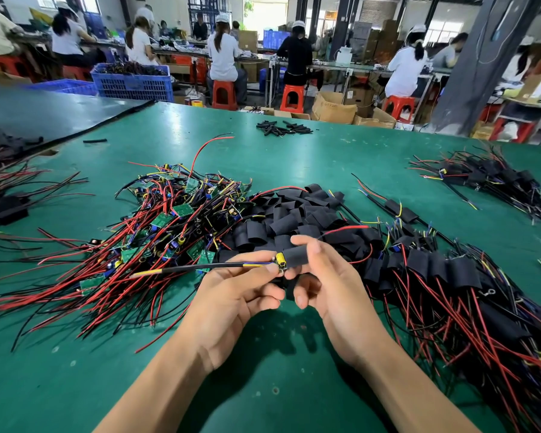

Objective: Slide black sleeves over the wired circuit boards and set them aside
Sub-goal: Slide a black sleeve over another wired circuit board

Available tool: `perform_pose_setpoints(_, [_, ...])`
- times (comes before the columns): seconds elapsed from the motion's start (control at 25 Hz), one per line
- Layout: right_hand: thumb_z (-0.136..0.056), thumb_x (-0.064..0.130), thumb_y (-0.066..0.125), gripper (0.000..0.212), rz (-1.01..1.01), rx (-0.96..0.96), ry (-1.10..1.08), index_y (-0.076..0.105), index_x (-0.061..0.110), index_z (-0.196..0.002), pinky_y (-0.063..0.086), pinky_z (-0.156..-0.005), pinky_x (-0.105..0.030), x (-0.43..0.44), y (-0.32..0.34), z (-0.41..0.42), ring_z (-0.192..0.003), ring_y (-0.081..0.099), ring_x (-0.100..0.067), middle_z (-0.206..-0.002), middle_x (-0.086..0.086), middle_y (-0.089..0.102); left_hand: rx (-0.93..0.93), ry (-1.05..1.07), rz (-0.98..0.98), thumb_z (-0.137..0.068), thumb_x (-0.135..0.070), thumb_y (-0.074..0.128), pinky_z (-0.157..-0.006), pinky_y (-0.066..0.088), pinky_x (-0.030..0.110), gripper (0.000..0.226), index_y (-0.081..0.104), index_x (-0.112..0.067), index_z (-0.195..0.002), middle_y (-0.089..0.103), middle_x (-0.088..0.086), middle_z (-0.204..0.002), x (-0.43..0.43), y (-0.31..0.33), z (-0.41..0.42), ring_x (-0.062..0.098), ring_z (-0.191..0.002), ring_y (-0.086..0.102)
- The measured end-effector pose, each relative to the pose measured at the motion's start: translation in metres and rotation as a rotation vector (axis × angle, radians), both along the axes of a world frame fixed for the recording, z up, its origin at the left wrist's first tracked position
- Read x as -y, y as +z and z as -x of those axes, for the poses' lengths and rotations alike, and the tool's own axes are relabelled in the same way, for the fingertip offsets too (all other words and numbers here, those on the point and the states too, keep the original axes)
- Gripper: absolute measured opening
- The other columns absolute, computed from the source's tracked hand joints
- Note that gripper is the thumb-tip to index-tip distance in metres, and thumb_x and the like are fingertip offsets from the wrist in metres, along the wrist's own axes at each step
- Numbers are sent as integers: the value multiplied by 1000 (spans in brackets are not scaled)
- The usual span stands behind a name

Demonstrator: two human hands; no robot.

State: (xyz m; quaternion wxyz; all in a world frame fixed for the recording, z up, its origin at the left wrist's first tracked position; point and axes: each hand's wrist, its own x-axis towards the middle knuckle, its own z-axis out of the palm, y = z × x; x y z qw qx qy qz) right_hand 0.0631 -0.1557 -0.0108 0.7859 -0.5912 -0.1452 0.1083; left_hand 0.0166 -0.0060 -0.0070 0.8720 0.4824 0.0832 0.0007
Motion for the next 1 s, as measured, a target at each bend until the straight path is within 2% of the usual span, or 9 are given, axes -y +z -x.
perform_pose_setpoints(0.08, [-84,56,60,36,-32,-30,-33,75,31,-105,35,-53,-26,0,-1,-1,-49,47,-13,-76,-2,66,10,27,2,-62,-14,81,-51,52,22,38,76,-5,-99,68,15,-74,1,-2,0,17,-55,62])
perform_pose_setpoints(0.16, [-85,53,56,36,-30,-34,-48,76,32,-105,37,-51,-22,0,-2,-1,-49,47,-13,-75,-1,67,31,36,-8,-65,-13,79,-52,52,22,32,78,-9,-96,68,13,-76,1,-4,-1,17,-55,62])
perform_pose_setpoints(0.48, [-88,53,52,38,67,7,-46,75,34,-110,43,-49,-22,-3,-6,0,-47,49,-17,-79,-11,71,56,51,-38,-66,-16,81,-53,51,24,34,78,-6,-98,68,15,-79,1,-7,-1,19,-57,62])
perform_pose_setpoints(0.76, [-90,53,50,35,87,6,-20,76,37,-108,43,-49,-20,-4,-7,2,-46,49,-15,-76,-8,71,74,53,-34,-65,-15,81,-50,48,24,25,77,-13,-90,66,12,-75,1,-5,0,18,-53,59])
perform_pose_setpoints(1.0, [-89,55,49,35,130,38,-8,75,41,-107,40,-48,-17,-4,-4,2,-46,50,-15,-73,-5,69,52,43,-35,-67,-12,79,-53,53,25,21,73,-13,-88,67,16,-72,1,-4,2,21,-58,66])
